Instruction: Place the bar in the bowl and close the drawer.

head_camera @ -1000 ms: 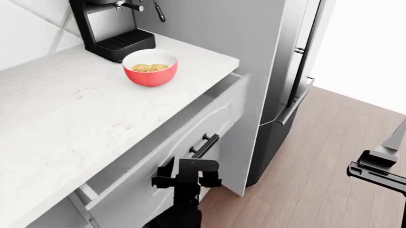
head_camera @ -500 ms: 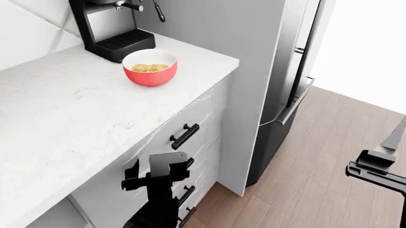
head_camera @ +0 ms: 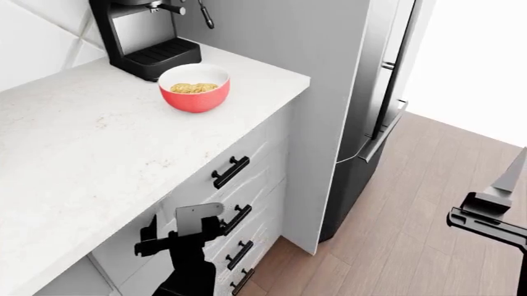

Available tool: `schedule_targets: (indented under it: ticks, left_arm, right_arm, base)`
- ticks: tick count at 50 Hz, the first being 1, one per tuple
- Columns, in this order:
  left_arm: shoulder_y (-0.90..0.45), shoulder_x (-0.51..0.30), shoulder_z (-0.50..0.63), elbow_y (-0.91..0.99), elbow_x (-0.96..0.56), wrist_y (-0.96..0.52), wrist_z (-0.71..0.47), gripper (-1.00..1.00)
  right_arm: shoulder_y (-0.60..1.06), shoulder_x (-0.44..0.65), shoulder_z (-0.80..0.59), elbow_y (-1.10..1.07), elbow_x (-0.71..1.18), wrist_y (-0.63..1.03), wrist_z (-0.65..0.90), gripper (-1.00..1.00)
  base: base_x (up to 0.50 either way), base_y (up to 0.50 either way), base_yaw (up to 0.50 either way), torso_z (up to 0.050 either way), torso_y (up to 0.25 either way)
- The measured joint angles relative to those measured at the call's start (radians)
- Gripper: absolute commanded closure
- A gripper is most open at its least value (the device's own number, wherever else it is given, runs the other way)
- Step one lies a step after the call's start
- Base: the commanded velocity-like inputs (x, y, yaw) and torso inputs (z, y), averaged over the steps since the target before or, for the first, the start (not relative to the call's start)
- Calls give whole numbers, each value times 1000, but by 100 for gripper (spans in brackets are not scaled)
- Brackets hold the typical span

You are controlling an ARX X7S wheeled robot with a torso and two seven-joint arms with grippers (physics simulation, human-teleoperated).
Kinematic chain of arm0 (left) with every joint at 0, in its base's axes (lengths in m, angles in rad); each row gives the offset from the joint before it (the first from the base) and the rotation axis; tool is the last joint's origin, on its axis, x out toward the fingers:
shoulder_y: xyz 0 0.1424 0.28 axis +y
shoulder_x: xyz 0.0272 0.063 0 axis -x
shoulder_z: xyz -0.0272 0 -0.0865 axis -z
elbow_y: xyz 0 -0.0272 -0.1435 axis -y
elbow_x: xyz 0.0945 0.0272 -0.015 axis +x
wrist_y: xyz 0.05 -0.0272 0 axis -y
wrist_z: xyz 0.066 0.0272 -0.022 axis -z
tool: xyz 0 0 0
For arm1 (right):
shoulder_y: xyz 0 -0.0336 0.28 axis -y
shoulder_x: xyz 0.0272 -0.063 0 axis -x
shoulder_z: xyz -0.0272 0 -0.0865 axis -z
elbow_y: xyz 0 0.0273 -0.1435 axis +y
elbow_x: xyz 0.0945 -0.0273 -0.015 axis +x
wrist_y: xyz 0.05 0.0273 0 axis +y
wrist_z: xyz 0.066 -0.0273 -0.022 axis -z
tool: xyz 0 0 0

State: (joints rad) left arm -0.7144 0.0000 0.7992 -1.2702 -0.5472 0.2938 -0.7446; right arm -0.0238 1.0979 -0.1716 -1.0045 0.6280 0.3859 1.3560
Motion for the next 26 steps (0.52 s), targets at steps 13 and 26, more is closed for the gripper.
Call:
schedule_targets:
  ticks: [13,26]
  left_arm:
    - [37,0,-270,15,336,-45,48,-100]
    - [54,0,-369,25,470,-59,68,-100]
  right_arm:
    - [5,0,-6,-3,-1,1,2,-100]
    - [-5,4,-6,-6,-5,-5,8,-100]
  base:
    - [7,-2,6,0,0]
    - [9,1,10,-1,0]
